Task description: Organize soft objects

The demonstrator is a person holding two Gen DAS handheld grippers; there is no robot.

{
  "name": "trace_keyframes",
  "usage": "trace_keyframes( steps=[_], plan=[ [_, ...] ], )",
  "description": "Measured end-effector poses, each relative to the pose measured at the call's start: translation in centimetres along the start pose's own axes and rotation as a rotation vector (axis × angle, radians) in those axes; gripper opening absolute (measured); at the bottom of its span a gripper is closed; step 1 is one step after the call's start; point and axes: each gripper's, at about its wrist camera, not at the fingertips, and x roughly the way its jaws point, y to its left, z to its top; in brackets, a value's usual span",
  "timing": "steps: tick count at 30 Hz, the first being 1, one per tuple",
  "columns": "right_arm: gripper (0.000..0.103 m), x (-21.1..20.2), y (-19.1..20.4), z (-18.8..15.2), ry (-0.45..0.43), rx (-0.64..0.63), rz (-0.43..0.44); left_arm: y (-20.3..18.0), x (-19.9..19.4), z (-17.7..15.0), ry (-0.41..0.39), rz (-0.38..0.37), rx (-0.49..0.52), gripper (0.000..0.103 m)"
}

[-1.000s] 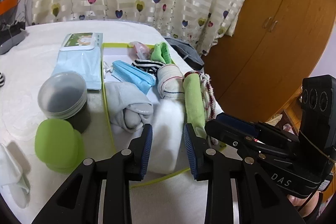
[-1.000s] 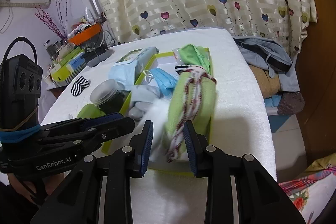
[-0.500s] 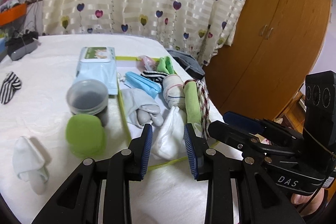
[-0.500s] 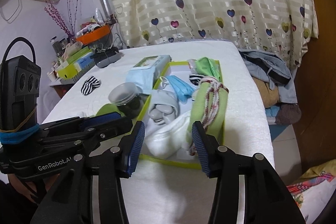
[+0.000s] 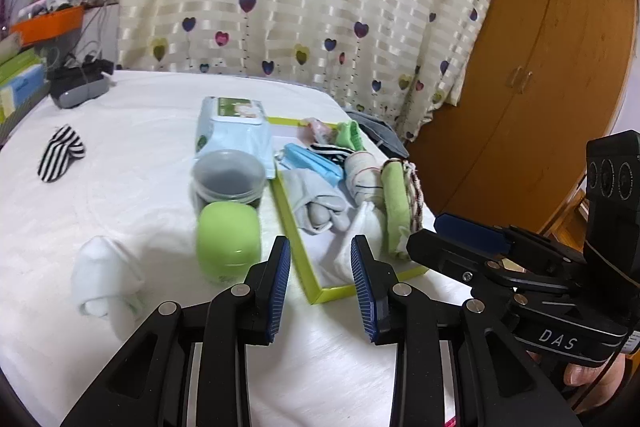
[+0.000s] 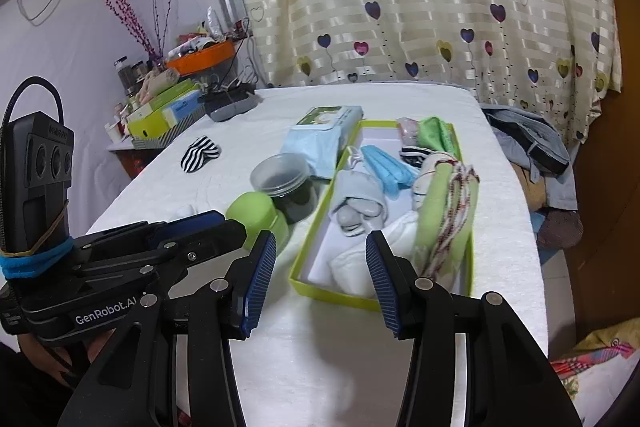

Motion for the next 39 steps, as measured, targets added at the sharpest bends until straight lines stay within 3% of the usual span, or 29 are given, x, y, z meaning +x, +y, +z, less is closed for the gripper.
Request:
trace_keyframes(
  steps=[39],
  plan=[
    [0.048,3.4,4.6,1.3,0.042,-0.082,0.046,8.1,-2.2,-0.4,-0.042,0.104,-0.15,0.035]
  ],
)
